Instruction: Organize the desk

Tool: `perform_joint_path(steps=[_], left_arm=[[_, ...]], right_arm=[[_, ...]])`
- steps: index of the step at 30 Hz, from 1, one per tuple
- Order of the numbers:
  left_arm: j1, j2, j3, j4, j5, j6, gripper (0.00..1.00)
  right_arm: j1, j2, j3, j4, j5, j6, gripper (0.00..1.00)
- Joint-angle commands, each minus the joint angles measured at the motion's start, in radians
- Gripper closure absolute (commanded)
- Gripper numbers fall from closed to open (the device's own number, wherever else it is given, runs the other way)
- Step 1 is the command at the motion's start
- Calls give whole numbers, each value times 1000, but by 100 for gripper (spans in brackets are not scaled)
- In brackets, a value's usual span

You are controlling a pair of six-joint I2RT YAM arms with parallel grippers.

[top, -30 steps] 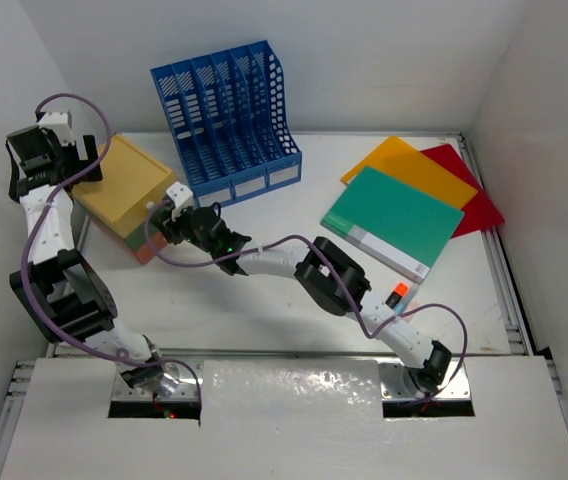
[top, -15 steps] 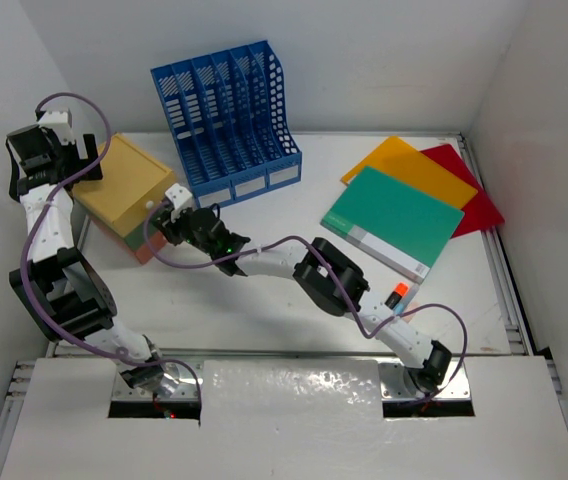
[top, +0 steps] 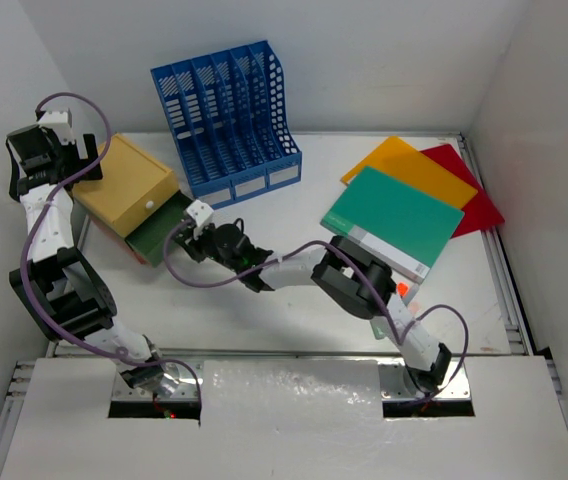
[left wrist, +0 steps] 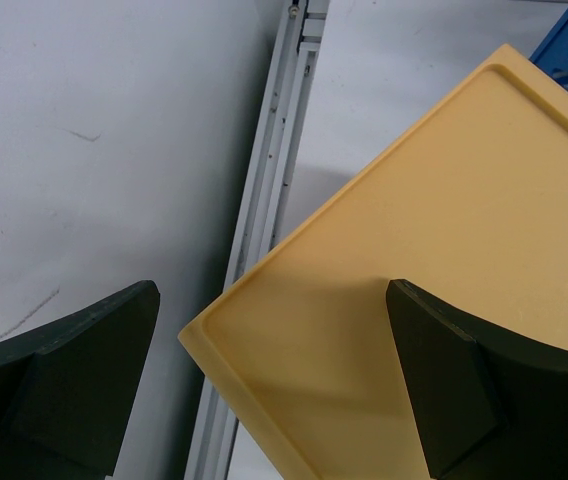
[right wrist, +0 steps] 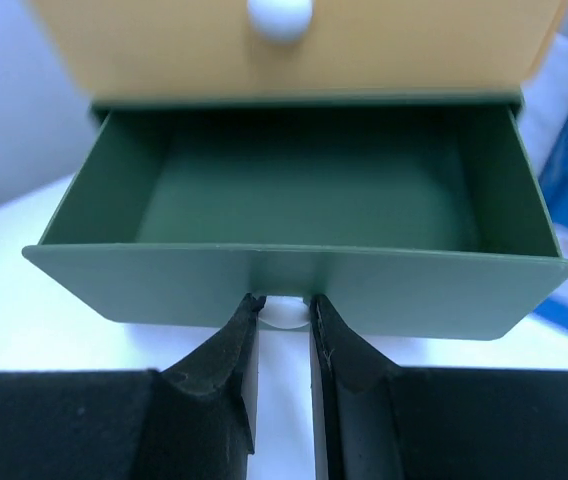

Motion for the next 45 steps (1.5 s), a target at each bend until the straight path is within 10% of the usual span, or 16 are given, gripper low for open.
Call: perform_joint_path(steps=[1,6,11,17,25,26,29,33,39,45], left_arm=[[-7,31,15,-48,-17,8,3],[-7,32,16,-45,-10,-3,3],[-7,31,13,-51,-15,-2,3],[-7,29,12,-50,-15,-2,3],[-7,19,4,-42,-1,-5,3],[-7,19,6,-39,0,-6,3],[-7,16,7,-38,11,-15,3],[-7,11,10,-38,16,-21,3],[-7,3,9,-45,19,-18,3],[-7,2,15,-47,17,-18,3]], right_arm=[[18,-126,-145,84,-10,-11,100],[21,-203,-271,124,-20,19,98],[21,-260,-315,87,-53,6,30],[20,-551,-569,-16,-16,-47,2],[-77,-998,-671,-1114,414,113,3],[-120,-1024,-699,-1173,359,150,31],[-238,-1145,-878,-1217,230,238,50],[-304,-1234,-969,-1261,271,276,28],[-401,-1219,-1040,-1248,230,261,28],[-444,-1122,-1078,-1154,158,233,54]])
